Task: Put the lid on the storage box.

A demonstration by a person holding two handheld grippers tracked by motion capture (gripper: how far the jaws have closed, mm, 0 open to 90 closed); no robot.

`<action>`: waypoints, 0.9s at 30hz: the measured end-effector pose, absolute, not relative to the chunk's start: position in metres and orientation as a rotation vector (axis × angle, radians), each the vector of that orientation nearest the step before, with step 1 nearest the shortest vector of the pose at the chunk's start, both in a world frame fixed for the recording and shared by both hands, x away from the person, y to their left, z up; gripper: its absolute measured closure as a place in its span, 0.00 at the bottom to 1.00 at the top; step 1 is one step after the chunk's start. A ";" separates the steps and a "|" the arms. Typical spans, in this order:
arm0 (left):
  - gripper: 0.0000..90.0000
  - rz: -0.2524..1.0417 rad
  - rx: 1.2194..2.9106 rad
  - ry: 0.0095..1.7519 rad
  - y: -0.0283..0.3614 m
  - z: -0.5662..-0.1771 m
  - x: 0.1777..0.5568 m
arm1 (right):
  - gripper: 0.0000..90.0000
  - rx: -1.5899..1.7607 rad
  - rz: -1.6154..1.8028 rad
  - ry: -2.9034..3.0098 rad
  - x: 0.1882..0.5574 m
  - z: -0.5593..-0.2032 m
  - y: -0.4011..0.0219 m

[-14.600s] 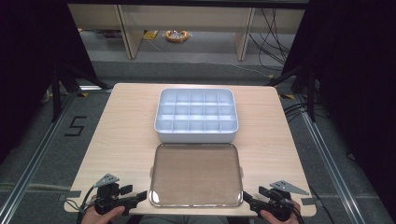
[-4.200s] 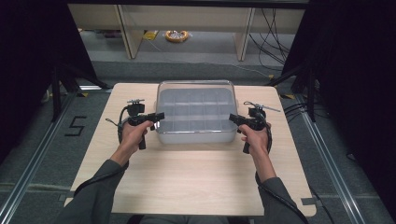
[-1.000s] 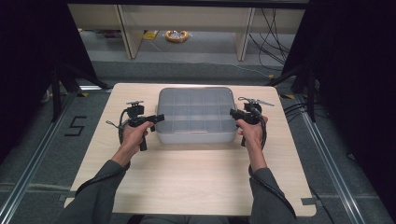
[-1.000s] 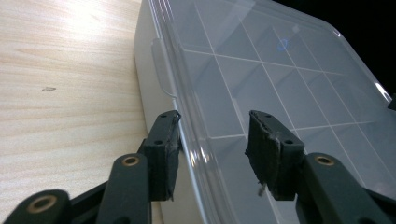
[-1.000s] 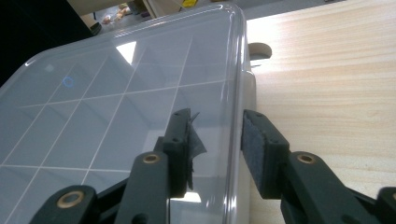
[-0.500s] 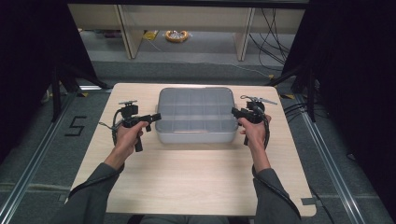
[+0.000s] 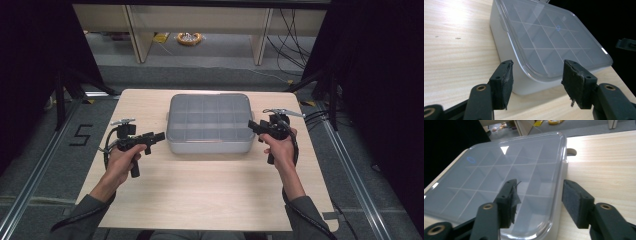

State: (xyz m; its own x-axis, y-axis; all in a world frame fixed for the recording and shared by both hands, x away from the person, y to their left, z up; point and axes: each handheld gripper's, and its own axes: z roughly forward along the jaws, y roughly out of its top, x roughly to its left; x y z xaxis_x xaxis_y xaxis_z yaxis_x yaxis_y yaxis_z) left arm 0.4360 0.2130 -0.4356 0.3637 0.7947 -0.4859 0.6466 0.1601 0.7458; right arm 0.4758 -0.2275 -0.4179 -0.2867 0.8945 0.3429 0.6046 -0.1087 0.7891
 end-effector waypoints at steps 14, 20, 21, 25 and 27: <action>0.38 0.133 1.616 1.240 0.197 -0.446 0.400 | 0.35 1.564 1.386 1.905 0.444 -0.421 -0.221; 0.36 0.124 1.641 1.225 0.194 -0.453 0.388 | 0.33 1.586 1.451 1.901 0.431 -0.424 -0.214; 0.36 0.134 1.657 1.217 0.193 -0.454 0.386 | 0.33 1.546 1.432 1.904 0.429 -0.428 -0.214; 0.35 0.135 1.672 1.203 0.193 -0.457 0.382 | 0.33 1.526 1.433 1.930 0.426 -0.432 -0.215; 0.34 0.133 1.673 1.202 0.193 -0.458 0.381 | 0.33 1.520 1.429 1.943 0.425 -0.432 -0.216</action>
